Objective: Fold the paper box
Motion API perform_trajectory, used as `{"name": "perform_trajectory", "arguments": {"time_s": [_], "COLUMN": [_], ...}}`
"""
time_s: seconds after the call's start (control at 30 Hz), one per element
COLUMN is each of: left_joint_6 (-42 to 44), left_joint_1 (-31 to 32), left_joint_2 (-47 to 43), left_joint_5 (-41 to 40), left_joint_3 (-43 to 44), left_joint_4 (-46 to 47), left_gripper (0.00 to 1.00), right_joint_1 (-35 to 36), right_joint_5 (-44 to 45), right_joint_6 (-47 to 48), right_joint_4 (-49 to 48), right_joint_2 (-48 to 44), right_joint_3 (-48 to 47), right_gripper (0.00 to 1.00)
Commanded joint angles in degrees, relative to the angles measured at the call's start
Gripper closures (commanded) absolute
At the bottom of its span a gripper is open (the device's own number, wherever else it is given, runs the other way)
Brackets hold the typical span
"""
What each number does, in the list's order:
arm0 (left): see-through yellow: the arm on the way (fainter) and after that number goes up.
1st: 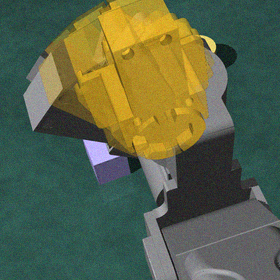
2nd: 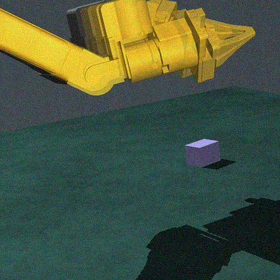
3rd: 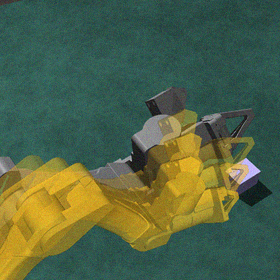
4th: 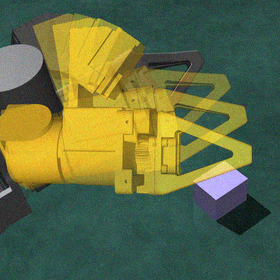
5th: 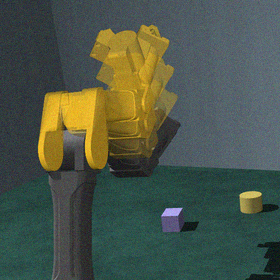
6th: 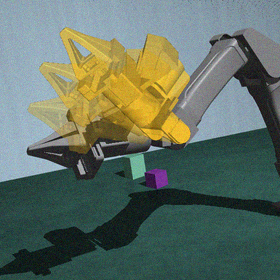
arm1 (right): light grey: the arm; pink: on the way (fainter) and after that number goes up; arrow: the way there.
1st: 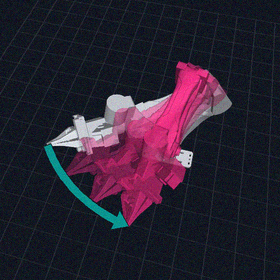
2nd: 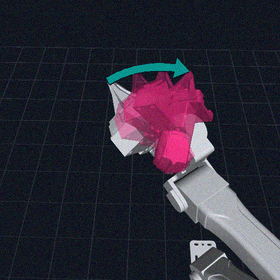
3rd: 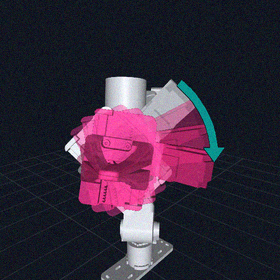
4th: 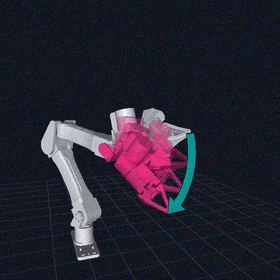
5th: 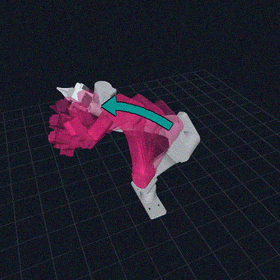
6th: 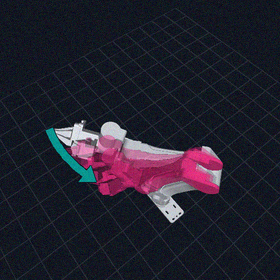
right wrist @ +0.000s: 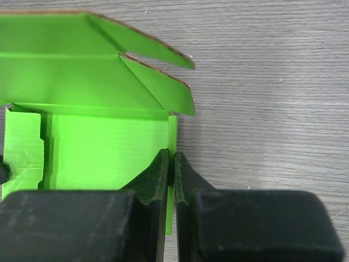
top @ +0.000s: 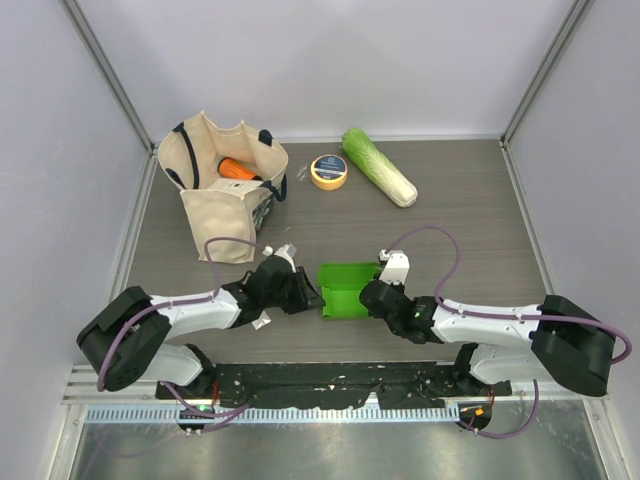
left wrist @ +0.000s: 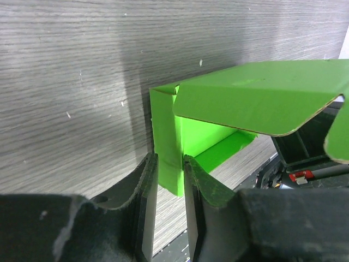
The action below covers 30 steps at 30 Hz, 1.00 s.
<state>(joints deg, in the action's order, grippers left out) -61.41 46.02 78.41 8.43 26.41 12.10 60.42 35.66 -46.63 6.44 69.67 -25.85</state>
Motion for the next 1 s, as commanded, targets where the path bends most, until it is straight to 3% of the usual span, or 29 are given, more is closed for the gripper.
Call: {"name": "perform_trajectory", "arguments": {"time_s": [0.0, 0.27, 0.53, 0.7, 0.97], "left_joint_6": [2.61, 0.94, 1.11, 3.48, 4.63], "left_joint_1": [0.12, 0.30, 0.56, 2.84, 9.61], "left_joint_2": [-3.70, -0.20, 2.71, 5.34, 16.49], "left_joint_5": [-0.96, 2.12, 1.33, -3.93, -22.39], "left_joint_3": [0.48, -0.13, 0.30, 5.12, 21.11], "left_joint_4": [-3.48, 2.40, 2.06, -6.63, -33.34], "left_gripper": [0.71, 0.72, 0.83, 1.00, 1.00], "right_joint_1": [0.40, 0.57, 0.83, 1.01, 1.98], "right_joint_5": [1.25, 1.08, 1.26, 1.08, 0.46], "right_joint_6": [-0.04, 0.23, -0.04, 0.14, -0.74], "right_joint_4": [-2.04, -2.39, -2.22, -3.09, -4.59], "right_joint_2": [-0.15, 1.00, 0.55, 1.78, 4.86], "right_joint_3": [-1.93, -2.72, -2.45, -2.63, -2.89], "right_gripper": [0.96, 0.96, 0.96, 0.96, 0.99]}}
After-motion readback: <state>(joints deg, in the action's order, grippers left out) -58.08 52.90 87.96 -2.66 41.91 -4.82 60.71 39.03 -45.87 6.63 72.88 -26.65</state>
